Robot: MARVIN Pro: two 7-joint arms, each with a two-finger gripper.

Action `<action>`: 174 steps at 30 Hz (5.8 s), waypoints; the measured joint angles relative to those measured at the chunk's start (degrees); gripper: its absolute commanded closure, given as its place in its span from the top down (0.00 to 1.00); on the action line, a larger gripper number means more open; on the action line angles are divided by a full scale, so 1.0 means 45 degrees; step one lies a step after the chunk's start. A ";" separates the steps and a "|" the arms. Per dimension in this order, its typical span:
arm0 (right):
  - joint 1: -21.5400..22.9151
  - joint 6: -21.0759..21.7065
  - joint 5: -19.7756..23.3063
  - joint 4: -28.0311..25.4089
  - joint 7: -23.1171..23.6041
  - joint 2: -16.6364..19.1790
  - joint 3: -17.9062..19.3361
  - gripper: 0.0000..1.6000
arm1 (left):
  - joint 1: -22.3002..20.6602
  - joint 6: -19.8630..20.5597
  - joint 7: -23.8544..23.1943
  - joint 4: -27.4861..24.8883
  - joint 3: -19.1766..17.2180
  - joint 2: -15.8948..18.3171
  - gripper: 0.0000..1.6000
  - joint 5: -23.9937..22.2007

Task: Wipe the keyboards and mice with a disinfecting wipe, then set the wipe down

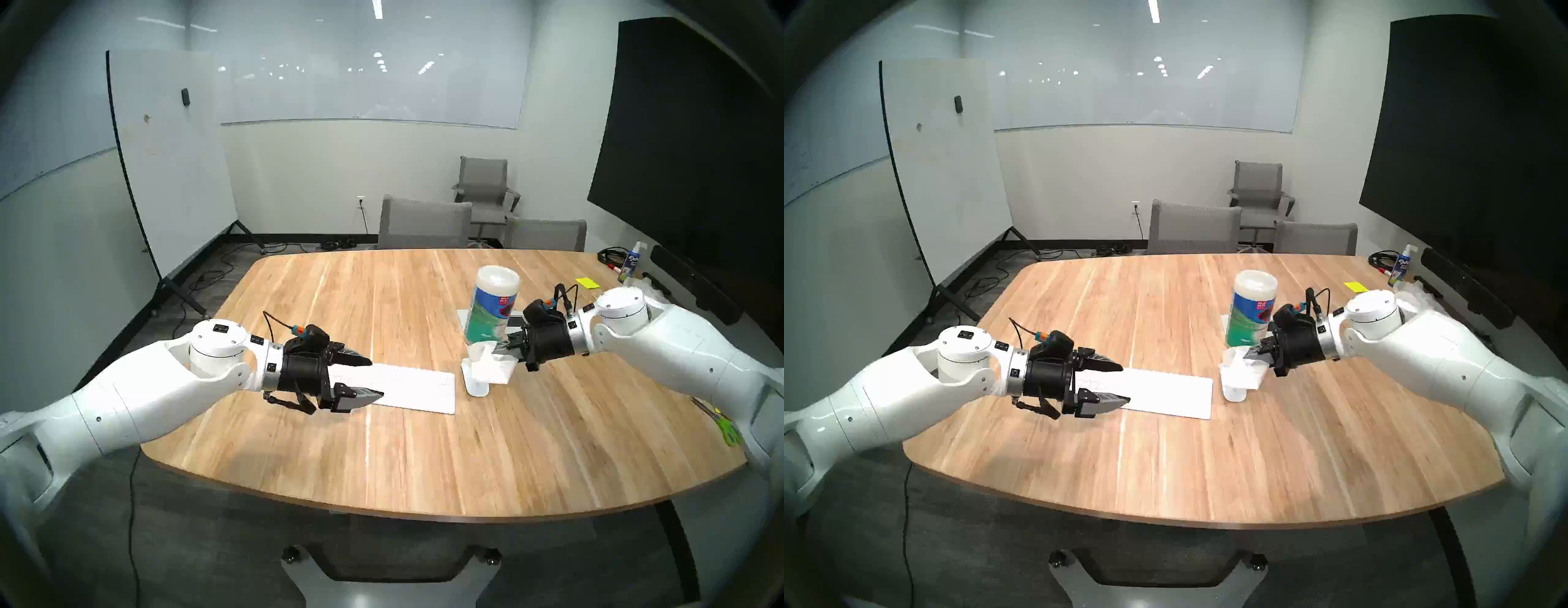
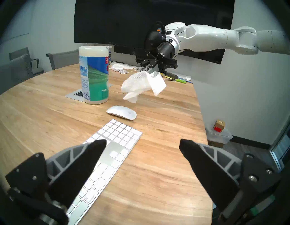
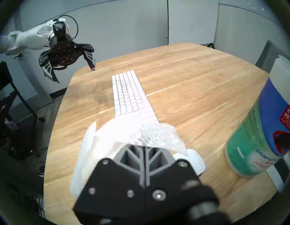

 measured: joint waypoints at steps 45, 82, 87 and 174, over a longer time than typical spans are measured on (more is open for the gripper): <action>0.1148 0.1222 -0.4187 0.3350 0.0902 -0.2759 -0.1180 0.00 | -0.0004 -0.0016 0.0079 -0.0004 0.0007 -0.0026 1.00 -0.0016; 0.0843 0.0818 -0.4364 0.5014 0.0809 -0.3889 -0.1156 0.00 | -0.0006 -0.0020 0.0092 -0.0006 0.0010 -0.0028 1.00 -0.0022; 0.0795 0.0806 -0.4330 0.5159 0.0543 -0.4001 -0.1081 0.00 | -0.0006 -0.0021 0.0093 -0.0006 0.0010 -0.0028 1.00 -0.0023; 0.1012 0.1299 -0.3979 0.8331 -0.0386 -0.5659 0.0111 0.00 | -0.0008 -0.0028 0.0096 -0.0008 0.0013 -0.0031 1.00 -0.0026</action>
